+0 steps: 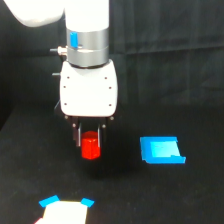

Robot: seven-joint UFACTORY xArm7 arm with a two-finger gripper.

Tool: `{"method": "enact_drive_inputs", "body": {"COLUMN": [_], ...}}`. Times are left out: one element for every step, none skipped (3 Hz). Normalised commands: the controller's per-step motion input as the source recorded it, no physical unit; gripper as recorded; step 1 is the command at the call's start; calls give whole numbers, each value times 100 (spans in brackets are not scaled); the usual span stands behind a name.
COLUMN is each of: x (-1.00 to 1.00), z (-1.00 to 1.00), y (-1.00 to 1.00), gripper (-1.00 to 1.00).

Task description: Pick up the red object from the table

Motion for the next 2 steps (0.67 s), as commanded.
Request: {"method": "enact_drive_inputs", "body": {"x": [25, -1], "z": [100, 100], "y": [43, 50], "gripper": [-100, -100]}}
